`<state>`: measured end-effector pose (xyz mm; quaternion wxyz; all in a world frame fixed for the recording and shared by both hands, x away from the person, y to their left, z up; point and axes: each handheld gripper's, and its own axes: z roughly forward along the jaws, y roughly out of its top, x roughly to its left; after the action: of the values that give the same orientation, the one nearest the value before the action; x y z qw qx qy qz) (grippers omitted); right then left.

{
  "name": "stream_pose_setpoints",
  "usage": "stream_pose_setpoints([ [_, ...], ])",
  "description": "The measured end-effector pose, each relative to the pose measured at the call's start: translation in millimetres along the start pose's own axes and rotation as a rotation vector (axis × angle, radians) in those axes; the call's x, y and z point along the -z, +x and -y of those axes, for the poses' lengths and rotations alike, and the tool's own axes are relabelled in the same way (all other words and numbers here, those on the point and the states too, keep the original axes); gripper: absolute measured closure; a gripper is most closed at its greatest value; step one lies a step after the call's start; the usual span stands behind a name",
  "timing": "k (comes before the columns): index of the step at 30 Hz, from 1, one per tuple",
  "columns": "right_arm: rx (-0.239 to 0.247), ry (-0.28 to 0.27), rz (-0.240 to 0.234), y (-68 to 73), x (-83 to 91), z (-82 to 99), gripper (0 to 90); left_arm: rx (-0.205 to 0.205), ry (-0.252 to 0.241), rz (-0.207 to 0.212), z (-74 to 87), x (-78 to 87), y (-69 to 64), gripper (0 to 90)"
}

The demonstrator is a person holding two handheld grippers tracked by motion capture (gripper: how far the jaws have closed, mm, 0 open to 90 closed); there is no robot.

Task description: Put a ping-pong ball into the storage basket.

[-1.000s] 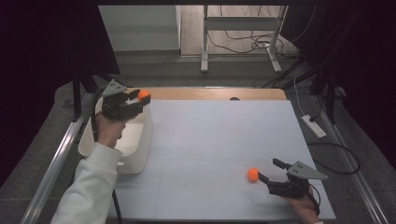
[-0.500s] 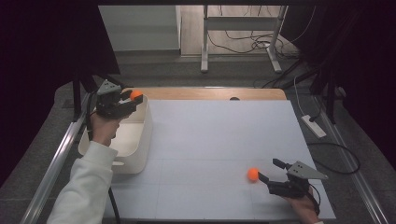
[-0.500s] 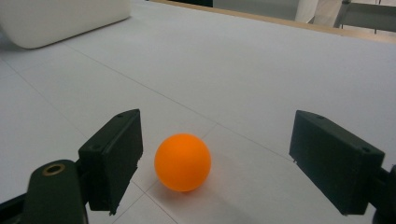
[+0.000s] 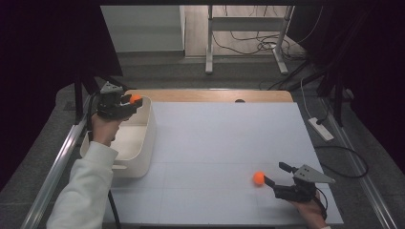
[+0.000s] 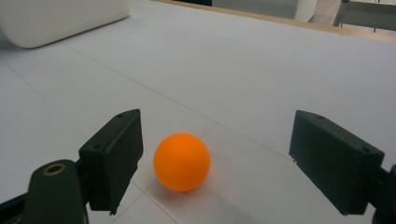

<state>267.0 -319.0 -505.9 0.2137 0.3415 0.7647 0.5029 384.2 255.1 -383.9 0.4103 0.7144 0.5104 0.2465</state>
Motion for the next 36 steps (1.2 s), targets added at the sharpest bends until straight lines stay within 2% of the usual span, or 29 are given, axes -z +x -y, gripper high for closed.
stream_pose_setpoints([
  [7, 0.001, 0.002, -0.001, -0.1, 0.1, 0.1, 17.9, 0.020, 0.072, -0.008, 0.9, -7.5, 5.4, 50.2],
  [17, 0.002, 0.002, 0.001, -0.2, -0.1, 0.4, 17.9, 0.029, 0.096, -0.010, 2.5, -10.8, 9.0, 50.1],
  [30, 0.003, 0.001, -0.001, -0.1, 0.0, 0.4, 17.9, 0.015, 0.069, -0.011, -1.6, -6.0, 5.5, 49.1],
  [32, 0.002, 0.001, 0.000, -0.2, 0.0, 0.4, 17.9, 0.014, 0.048, -0.009, -2.5, -3.9, 4.1, 43.1],
  [36, 0.002, 0.000, -0.001, -0.2, 0.1, 0.4, 17.9, 0.016, -0.026, 0.029, -5.3, 7.2, -1.8, 29.9],
])
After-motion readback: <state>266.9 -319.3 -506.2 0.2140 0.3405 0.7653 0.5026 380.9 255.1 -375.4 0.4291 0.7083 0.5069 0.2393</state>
